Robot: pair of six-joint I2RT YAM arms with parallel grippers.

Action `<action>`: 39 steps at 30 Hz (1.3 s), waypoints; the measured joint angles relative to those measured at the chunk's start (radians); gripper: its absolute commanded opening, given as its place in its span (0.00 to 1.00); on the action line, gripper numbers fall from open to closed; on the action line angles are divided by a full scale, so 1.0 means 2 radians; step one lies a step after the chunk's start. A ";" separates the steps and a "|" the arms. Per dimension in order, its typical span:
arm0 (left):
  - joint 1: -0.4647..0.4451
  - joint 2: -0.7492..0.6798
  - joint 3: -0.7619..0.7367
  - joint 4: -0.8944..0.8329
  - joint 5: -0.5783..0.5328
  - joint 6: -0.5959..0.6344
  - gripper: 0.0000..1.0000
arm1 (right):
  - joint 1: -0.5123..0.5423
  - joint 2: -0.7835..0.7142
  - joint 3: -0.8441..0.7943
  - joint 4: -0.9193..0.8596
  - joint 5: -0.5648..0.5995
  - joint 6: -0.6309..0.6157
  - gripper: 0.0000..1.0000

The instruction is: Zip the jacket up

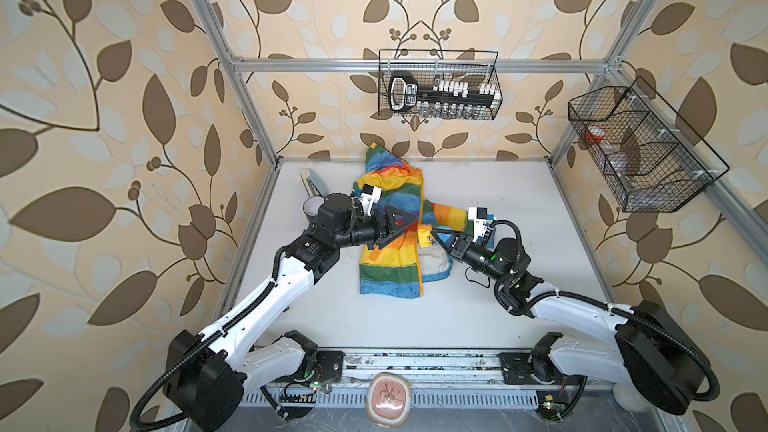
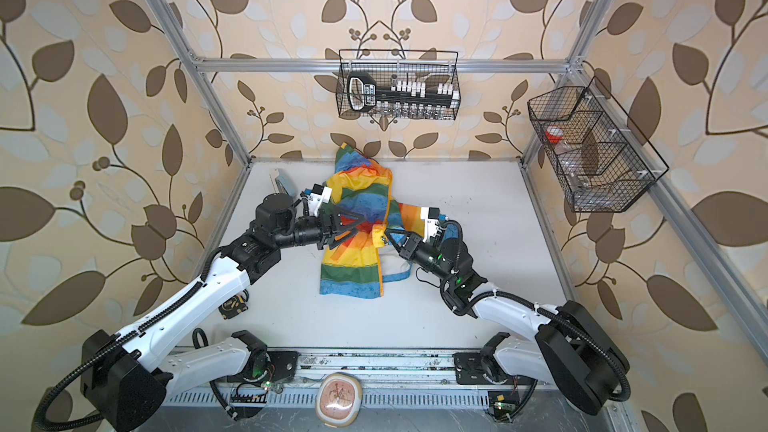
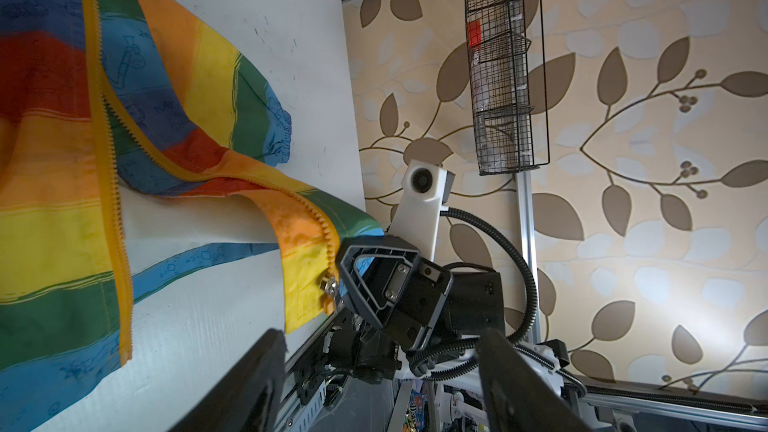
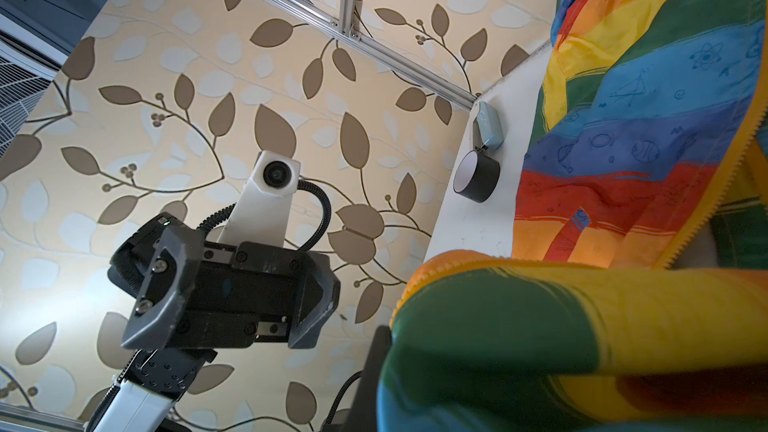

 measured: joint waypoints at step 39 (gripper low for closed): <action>-0.109 0.052 -0.111 0.279 -0.111 -0.206 0.45 | 0.084 -0.041 0.018 -0.054 0.264 -0.087 0.00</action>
